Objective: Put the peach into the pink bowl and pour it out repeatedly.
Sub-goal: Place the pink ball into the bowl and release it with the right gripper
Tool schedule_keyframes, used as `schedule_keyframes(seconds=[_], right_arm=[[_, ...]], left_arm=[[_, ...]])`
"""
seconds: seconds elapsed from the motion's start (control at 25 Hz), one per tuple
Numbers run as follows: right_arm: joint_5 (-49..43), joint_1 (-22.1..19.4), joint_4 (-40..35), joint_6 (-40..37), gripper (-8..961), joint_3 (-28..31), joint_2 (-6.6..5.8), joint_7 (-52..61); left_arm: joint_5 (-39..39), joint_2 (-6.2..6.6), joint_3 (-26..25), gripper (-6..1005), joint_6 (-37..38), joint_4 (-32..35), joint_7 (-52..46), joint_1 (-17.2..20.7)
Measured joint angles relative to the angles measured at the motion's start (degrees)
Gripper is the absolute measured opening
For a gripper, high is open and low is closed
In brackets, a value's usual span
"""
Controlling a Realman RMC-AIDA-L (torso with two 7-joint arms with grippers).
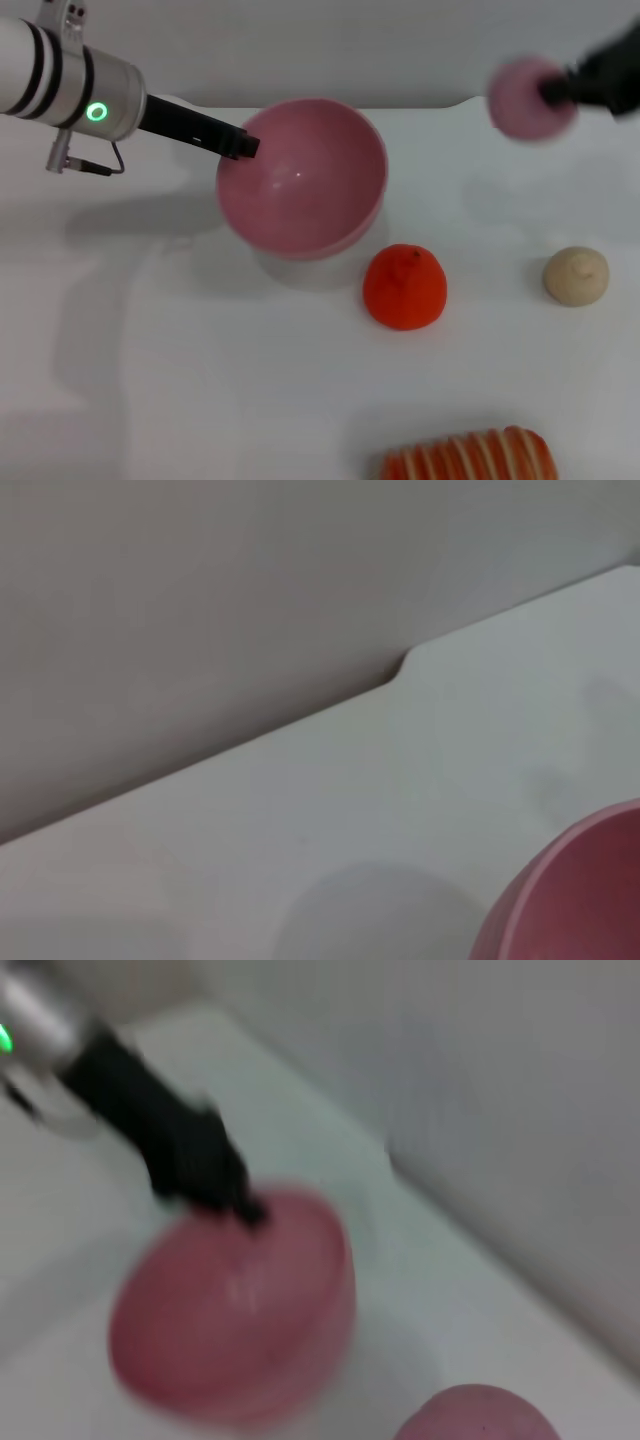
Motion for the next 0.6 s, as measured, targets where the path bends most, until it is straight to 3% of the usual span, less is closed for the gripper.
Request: schedule_keyframes(seconds=[0.24,0.6], right_arm=[[7.4,0.9,-1.3,5.7,28,-2.2,0.98,0.1],[9.4,2.2,10.1,15.8,33,-13.4,1.04,-0.6]], left_arm=[[0.0,0.00,1.9,48,-0.3,0.0,-0.3,-0.4],[0.0,-0.01,2.2,48,-0.7,-0.6,-1.0,-1.8]])
